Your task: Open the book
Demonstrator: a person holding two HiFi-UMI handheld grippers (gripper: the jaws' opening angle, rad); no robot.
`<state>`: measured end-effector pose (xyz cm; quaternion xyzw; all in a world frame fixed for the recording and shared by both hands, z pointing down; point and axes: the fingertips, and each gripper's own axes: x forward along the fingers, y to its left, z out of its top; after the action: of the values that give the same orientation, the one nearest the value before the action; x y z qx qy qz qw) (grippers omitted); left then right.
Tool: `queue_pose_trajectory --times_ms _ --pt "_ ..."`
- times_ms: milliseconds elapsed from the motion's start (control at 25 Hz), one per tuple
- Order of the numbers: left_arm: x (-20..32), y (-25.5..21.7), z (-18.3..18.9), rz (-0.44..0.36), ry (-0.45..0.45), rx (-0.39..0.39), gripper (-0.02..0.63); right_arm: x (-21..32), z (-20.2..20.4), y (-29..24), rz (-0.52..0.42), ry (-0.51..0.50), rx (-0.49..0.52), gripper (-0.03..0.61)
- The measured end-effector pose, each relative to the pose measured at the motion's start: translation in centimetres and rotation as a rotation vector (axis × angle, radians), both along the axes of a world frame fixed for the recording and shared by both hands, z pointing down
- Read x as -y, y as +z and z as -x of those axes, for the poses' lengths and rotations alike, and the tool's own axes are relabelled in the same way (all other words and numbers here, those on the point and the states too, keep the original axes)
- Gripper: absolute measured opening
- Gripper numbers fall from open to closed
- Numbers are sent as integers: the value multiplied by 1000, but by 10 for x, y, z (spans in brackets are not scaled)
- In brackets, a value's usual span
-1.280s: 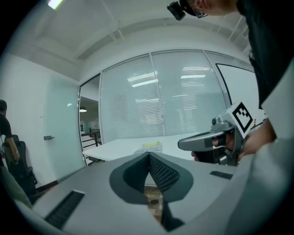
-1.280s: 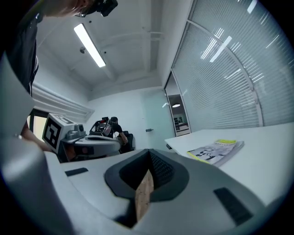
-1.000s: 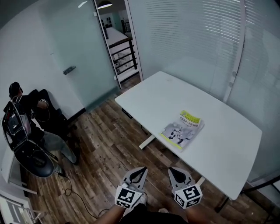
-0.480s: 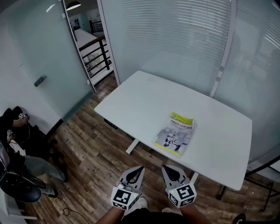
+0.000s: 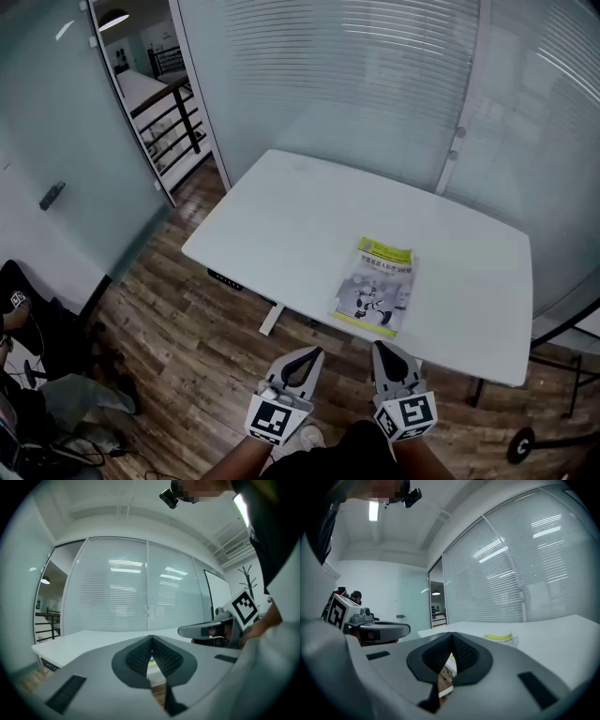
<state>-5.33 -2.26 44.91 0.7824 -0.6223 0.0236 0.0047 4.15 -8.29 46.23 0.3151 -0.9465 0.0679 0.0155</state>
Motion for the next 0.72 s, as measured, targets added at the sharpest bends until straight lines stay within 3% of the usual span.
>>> queue_pose_trajectory --times_ms 160,600,720 --pt "15 -19 -3 -85 78 -7 14 7 2 -5 -49 59 -1 5" --pt "72 -4 31 -15 136 69 14 72 18 28 -1 139 -97 6" --pt "101 2 30 -1 152 38 14 85 17 30 -17 136 -132 6"
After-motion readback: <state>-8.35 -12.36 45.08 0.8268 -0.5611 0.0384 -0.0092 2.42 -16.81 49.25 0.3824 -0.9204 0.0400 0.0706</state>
